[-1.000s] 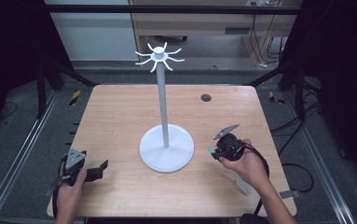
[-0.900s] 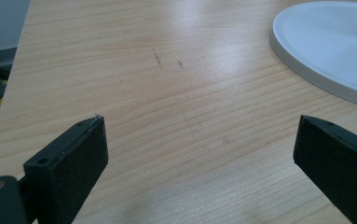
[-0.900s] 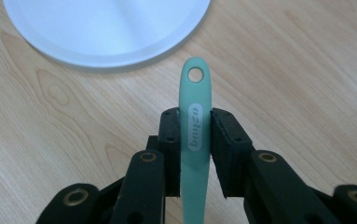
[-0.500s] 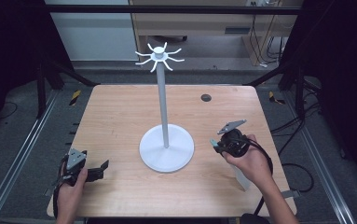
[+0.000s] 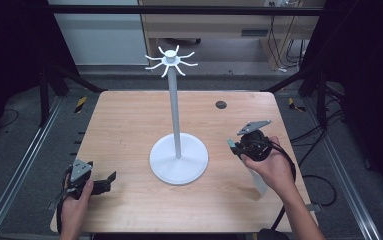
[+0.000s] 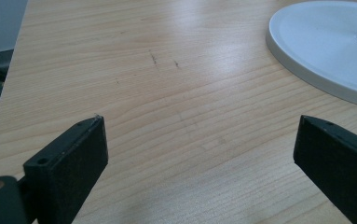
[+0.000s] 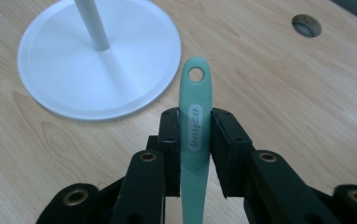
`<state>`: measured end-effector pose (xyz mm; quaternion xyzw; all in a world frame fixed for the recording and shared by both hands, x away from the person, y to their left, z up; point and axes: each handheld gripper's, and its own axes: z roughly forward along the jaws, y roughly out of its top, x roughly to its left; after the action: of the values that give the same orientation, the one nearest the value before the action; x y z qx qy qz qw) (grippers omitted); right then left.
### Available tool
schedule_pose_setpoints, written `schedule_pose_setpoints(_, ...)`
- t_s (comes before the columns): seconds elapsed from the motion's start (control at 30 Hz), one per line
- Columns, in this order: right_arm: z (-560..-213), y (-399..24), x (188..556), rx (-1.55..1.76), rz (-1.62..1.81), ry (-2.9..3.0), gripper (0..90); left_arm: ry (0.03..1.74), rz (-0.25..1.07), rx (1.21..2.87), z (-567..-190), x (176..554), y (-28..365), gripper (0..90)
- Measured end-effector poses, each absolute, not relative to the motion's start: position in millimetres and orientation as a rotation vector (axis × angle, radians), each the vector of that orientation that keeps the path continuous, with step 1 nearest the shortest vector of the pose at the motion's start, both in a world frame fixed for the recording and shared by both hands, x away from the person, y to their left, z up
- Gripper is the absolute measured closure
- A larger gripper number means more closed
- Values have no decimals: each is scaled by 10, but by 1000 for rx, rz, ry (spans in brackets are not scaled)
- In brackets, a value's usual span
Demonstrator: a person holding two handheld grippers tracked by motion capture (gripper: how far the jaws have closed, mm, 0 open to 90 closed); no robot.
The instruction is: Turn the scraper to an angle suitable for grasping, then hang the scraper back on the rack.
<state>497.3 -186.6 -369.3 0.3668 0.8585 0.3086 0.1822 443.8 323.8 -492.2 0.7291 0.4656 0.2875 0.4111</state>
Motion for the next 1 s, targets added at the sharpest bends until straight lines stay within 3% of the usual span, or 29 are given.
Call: schedule_pose_setpoints(1.0, -3422, -1799, 5053, 1021, 1097, 2299, 744, 1173, 724, 1827, -4915, 4426, 3242, 26)
